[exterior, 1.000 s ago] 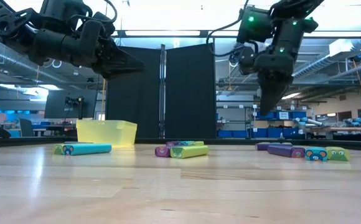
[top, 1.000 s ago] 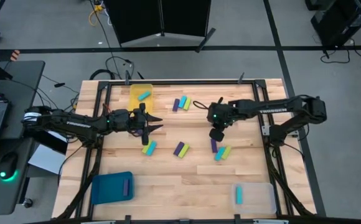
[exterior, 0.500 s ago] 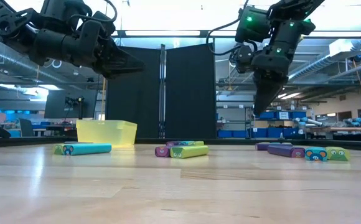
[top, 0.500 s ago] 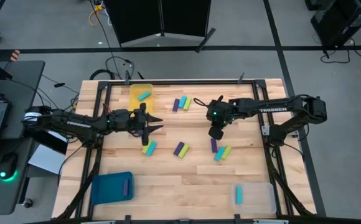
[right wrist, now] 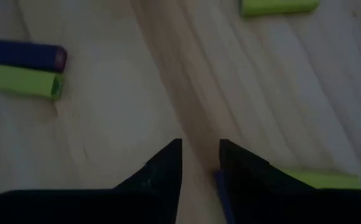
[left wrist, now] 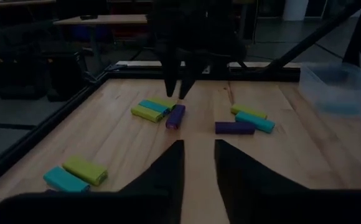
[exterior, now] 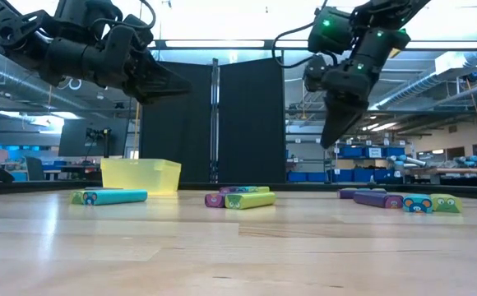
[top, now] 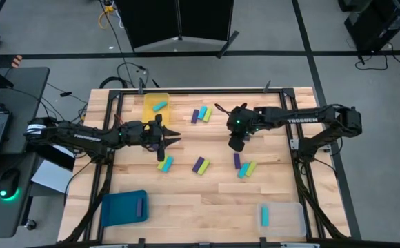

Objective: Sort blocks
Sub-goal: Put the purple block into the blue bin

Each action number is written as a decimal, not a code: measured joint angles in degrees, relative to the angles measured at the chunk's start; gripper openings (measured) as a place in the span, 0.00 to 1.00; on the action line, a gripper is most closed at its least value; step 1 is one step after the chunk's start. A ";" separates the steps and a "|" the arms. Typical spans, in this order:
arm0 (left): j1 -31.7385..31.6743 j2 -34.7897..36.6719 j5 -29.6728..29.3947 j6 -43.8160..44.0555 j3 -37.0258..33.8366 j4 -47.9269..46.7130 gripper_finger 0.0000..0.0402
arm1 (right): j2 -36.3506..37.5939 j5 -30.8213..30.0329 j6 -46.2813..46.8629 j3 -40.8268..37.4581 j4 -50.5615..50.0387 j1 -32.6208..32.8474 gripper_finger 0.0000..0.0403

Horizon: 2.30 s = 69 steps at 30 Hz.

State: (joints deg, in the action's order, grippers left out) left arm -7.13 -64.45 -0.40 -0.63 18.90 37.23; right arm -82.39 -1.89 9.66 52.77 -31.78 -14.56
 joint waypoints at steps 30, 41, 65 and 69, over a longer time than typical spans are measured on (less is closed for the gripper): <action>0.01 0.00 -1.18 2.44 -0.02 -4.70 0.20 | -8.76 1.91 -7.26 0.02 -1.84 -3.30 0.32; 0.01 0.00 -1.18 2.42 -0.02 -5.91 0.25 | -12.92 1.48 -13.37 1.43 -4.35 -3.70 0.48; 0.01 -0.02 -1.14 2.63 -0.04 -6.58 0.25 | -16.60 3.19 -17.54 2.17 -7.70 -4.55 0.29; 0.01 -0.04 -1.18 2.70 -0.04 -2.82 0.25 | -12.68 3.40 -16.11 3.07 -3.40 -2.88 0.29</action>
State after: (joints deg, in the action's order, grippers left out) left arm -7.11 -64.49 -1.58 2.07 18.85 34.41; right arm -95.07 1.51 -6.45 55.84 -35.18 -17.44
